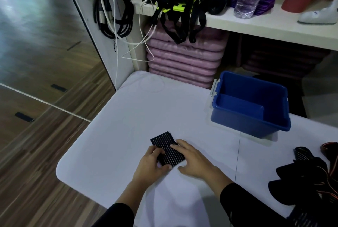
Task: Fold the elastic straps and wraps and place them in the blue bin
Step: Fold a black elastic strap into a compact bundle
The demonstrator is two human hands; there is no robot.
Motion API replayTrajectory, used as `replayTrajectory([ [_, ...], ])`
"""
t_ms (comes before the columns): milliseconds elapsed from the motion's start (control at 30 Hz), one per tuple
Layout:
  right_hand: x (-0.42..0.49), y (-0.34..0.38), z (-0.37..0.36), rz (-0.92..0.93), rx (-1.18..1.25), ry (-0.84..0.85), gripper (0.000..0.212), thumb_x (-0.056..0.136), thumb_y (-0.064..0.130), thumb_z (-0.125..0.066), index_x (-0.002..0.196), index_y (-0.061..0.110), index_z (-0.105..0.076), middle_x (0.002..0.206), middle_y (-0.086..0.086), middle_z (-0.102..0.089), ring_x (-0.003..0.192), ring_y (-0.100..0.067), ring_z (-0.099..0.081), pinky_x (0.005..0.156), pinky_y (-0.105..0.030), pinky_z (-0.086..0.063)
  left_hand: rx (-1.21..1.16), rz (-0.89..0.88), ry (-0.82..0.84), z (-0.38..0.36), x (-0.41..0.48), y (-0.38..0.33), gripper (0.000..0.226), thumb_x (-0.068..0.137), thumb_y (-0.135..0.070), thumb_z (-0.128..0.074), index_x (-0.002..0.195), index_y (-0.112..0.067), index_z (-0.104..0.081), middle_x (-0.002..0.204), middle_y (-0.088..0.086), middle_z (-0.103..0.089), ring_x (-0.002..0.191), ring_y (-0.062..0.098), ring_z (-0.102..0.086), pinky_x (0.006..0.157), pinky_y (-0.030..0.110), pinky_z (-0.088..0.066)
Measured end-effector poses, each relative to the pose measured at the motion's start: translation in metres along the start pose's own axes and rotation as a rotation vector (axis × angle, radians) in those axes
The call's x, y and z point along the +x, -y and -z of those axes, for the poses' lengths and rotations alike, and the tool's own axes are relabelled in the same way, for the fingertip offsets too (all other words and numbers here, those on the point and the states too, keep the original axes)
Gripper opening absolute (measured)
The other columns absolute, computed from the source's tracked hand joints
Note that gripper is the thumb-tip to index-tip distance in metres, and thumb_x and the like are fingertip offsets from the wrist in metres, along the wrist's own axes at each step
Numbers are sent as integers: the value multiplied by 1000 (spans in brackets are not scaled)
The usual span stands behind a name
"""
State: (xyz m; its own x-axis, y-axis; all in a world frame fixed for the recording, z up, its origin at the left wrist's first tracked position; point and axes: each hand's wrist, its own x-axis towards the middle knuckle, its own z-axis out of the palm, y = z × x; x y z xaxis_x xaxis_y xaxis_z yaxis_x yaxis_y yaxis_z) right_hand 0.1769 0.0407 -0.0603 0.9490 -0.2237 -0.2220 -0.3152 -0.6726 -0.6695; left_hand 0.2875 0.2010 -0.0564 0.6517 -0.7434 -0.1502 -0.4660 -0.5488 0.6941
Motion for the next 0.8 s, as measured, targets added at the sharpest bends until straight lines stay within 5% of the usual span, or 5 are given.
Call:
replayTrajectory([
  [133, 3, 1, -2, -19, 73, -44, 61, 80, 22, -66, 136, 28, -42, 145, 14, -31, 130, -3, -35, 107, -24, -35, -50, 22, -21, -5, -2, 0, 44, 69, -34, -76, 104, -18, -55, 110, -5, -44, 83, 11, -56, 72, 14, -46],
  [267, 7, 9, -4, -140, 212, -112, 31, 88, 19, -58, 116, 30, -53, 113, 13, -45, 90, 5, -47, 83, -17, -41, -188, 155, -141, -13, 3, -9, 24, 78, -11, -70, 98, -16, -56, 109, 3, -45, 84, 18, -59, 70, 13, -46],
  [400, 11, 11, -7, -218, 296, -117, 42, 84, 8, -59, 113, 36, -49, 104, 7, -54, 78, -4, -52, 73, -23, -48, -273, 320, -124, -13, 11, -12, 43, 73, -6, -72, 110, -17, -52, 108, 5, -49, 89, 20, -56, 74, 23, -46],
  [500, 15, 14, -6, -246, 345, -106, 57, 82, 2, -58, 123, 40, -46, 106, 6, -56, 86, -9, -55, 79, -28, -51, -330, 365, -97, -12, 13, -11, 48, 72, -4, -73, 112, -18, -50, 103, 5, -58, 89, 22, -61, 78, 34, -53],
  [800, 17, 20, -4, -299, 407, -80, 74, 77, -11, -55, 137, 28, -37, 101, 11, -44, 103, -15, -52, 88, -30, -52, -340, 374, -88, -10, 10, -14, 59, 68, 2, -72, 118, -21, -48, 111, 9, -48, 93, 20, -58, 77, 26, -48],
])
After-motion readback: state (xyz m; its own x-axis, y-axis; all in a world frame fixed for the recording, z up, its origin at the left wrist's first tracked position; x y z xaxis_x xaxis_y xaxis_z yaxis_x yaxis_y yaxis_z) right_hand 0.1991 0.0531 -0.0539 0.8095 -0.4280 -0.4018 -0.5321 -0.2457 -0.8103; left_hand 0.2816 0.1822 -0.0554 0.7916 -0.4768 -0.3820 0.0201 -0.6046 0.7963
